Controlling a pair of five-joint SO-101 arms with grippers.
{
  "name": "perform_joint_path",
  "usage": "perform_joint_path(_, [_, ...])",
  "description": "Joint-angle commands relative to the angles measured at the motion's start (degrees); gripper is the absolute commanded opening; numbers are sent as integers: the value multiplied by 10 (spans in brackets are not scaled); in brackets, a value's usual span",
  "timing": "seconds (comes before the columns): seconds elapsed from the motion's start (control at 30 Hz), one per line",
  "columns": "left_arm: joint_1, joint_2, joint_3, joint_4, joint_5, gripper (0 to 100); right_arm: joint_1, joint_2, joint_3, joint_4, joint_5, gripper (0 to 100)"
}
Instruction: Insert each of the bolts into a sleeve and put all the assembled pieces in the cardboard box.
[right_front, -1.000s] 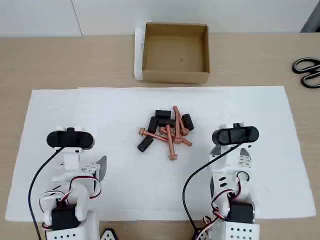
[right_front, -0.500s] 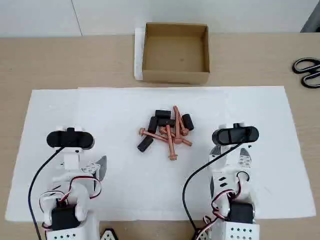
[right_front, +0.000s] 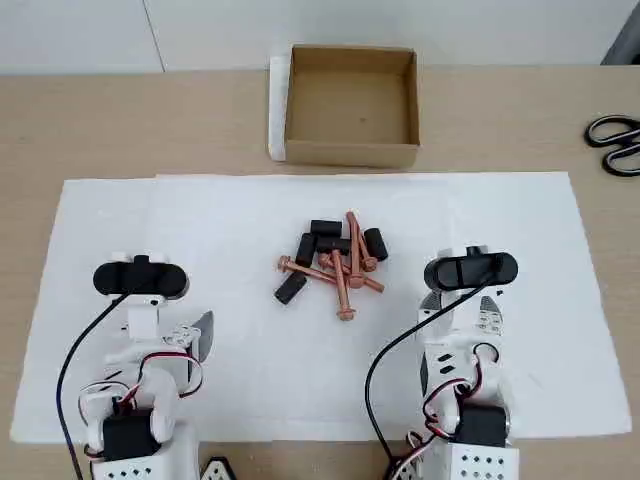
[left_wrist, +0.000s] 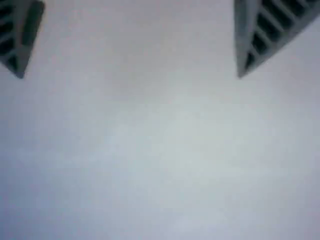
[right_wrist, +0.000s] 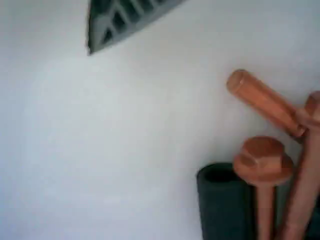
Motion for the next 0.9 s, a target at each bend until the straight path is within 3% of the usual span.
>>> perform_joint_path(0.0, [3, -5, 1, -13, -1, 253, 1, -4, 4, 1, -5, 221])
perform_joint_path(0.67, [3, -5, 1, -13, -1, 253, 1, -4, 4, 1, -5, 221])
perform_joint_path(0.87, [3, -5, 1, -13, -1, 253, 42, -4, -18, 3, 34, 221])
